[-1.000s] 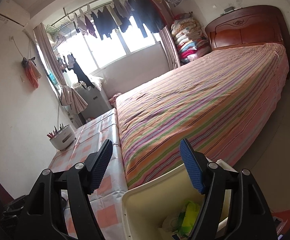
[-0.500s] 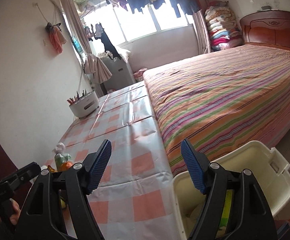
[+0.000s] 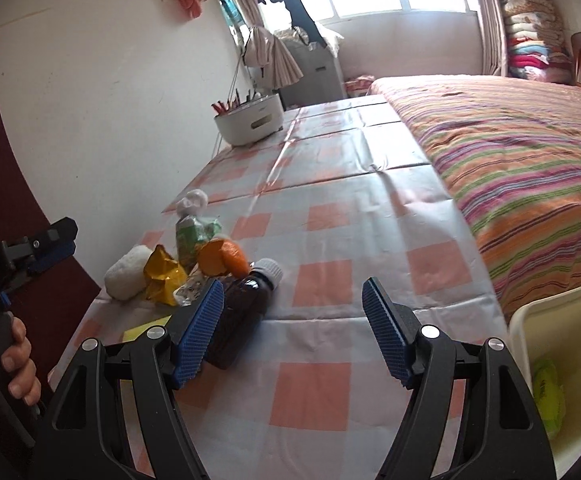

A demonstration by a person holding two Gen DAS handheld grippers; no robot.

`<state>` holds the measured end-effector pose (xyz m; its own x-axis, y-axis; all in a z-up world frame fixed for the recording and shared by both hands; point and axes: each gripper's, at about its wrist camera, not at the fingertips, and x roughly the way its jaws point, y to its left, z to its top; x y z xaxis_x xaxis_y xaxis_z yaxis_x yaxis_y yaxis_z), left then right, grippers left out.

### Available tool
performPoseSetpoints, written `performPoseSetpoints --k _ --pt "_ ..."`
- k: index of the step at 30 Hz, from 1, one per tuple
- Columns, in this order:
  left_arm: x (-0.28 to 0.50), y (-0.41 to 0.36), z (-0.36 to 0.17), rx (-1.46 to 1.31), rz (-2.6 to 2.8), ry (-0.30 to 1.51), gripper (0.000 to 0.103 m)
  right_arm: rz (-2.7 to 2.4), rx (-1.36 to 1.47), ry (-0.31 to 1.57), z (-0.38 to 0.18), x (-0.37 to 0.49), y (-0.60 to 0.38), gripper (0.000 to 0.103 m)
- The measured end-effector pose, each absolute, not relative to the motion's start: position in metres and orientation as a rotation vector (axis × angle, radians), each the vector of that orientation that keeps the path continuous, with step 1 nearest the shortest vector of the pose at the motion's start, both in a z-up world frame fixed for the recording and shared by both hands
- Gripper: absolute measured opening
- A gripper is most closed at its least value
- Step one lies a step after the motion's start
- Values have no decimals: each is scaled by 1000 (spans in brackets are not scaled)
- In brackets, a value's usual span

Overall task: Collect trash
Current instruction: 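Move both open grippers back over the items on the table, then grasp the brown medicine bottle with the right gripper while left grasps the white plush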

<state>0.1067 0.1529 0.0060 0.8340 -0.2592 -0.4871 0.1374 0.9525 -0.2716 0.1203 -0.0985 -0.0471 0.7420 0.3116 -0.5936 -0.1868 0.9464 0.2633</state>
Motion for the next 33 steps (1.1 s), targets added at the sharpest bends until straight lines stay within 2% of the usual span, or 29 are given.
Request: performPoseSetpoints --k 8,13,33 --pt "101 186 3 -286 -164 546 71 309 171 810 -65 147 -66 67" --pt "98 200 2 -294 -142 545 71 302 141 891 -81 165 -45 51" --pt "110 230 -5 -316 -92 591 71 299 148 1016 -96 200 -37 50"
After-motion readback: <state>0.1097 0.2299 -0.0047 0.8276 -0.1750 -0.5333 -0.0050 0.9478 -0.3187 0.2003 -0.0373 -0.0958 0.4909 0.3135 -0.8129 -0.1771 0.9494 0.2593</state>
